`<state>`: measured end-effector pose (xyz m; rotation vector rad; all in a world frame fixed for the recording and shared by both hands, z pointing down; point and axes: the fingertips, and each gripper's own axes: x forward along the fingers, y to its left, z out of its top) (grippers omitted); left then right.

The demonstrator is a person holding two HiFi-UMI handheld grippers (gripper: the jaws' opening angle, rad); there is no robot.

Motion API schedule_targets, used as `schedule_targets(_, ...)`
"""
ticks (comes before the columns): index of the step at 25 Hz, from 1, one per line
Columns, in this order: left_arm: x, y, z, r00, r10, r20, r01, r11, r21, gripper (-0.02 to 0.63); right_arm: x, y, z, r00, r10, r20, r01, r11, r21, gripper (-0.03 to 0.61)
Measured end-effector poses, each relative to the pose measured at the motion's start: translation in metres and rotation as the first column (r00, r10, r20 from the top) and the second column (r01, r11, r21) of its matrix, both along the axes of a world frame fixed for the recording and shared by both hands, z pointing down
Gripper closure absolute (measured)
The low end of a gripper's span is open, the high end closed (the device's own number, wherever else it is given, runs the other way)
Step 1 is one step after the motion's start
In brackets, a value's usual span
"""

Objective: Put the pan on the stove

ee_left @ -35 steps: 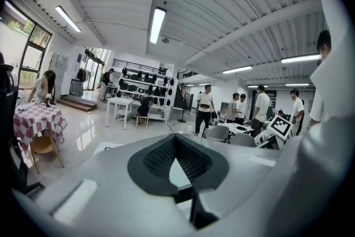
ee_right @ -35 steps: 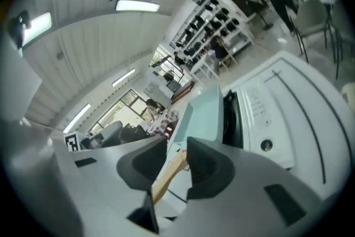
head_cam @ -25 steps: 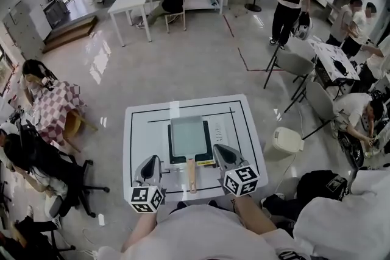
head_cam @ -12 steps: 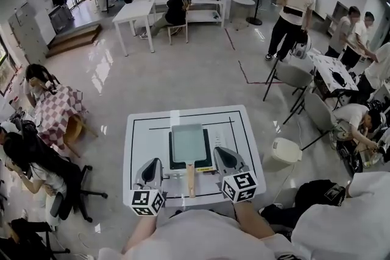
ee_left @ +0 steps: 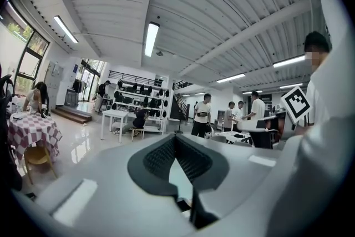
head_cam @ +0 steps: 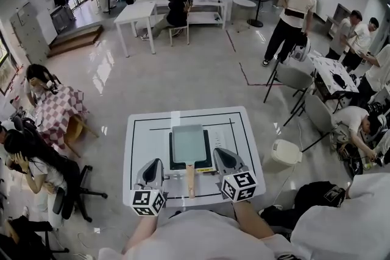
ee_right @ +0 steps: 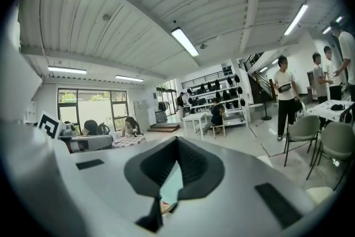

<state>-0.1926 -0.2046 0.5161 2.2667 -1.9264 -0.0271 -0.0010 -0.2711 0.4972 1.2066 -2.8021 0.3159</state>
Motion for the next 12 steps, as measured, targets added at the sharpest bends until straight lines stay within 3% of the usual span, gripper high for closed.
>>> schedule_targets(12,0.007,0.002,-0.002,1.000,0.020,-0.011,-0.020,1.000,0.011,0.603,0.004,0.001,0.002,1.000,0.008,-0.006,-0.008,1.000,-0.006,0.571)
